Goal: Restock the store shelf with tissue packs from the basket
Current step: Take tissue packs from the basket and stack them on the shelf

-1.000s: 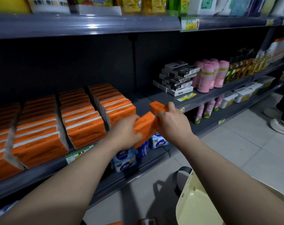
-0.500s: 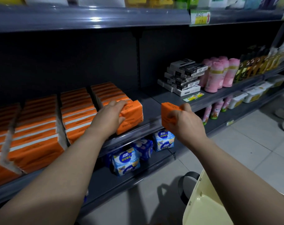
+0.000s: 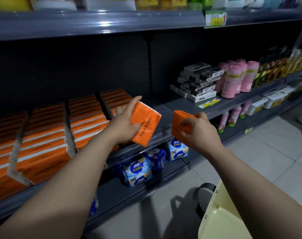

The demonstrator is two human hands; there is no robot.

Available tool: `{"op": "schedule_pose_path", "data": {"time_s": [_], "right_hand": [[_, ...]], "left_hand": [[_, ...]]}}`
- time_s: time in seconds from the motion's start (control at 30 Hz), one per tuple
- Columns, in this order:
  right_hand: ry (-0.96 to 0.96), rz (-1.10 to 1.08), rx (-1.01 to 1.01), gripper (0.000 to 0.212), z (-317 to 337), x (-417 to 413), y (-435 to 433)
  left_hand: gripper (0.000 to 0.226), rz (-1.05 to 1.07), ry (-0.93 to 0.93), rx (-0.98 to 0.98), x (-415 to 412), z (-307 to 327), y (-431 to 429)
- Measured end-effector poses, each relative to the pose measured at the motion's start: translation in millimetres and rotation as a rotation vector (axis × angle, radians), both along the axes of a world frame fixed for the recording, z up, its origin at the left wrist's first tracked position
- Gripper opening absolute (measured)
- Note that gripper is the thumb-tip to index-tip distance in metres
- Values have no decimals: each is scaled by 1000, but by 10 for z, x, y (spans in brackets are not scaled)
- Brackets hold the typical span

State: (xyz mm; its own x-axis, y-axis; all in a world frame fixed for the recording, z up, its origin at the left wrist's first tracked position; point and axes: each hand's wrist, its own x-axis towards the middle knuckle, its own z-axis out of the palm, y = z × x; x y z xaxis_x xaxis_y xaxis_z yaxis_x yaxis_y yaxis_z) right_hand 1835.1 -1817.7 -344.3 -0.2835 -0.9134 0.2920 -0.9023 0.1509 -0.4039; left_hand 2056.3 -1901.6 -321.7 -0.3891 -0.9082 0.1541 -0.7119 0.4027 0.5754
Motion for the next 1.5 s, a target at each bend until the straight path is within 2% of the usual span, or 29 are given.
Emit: {"op": "schedule_pose_path", "data": {"time_s": [0.27, 0.4, 0.5, 0.57, 0.67, 0.77, 0.83, 0.9, 1.0, 1.13, 1.5], "right_hand": [[-77, 165, 142, 45, 26, 191, -4], [-150, 217, 213, 55, 4, 190, -52], [-216, 296, 266, 47, 10, 162, -71], [-202, 322, 269, 41, 24, 166, -82], [-29, 319, 248, 38, 31, 203, -119], [62, 315, 205, 39, 26, 236, -120], [14, 276, 141, 41, 37, 221, -116], [-70, 210, 43, 43, 65, 181, -117], [-94, 126, -34, 43, 80, 128, -142], [-126, 96, -37, 39, 34, 108, -153], [-68, 85, 11, 35, -33, 36, -133]], "left_hand": [[40, 9, 202, -59, -34, -82, 128], [31, -59, 443, 146, -76, -96, 163], [26, -41, 535, 275, -86, -91, 166], [30, -51, 497, 318, -66, -95, 172], [69, -156, 342, 187, -34, -55, 189], [52, -179, 103, -42, -14, -17, 190], [45, -132, -10, -119, 58, -42, 159], [45, -41, -39, -185, 163, -66, 97], [46, 93, -37, -202, 286, -68, 28], [42, 102, -103, -241, 236, -160, -9], [35, 271, -362, -438, 117, -297, -172]]}}
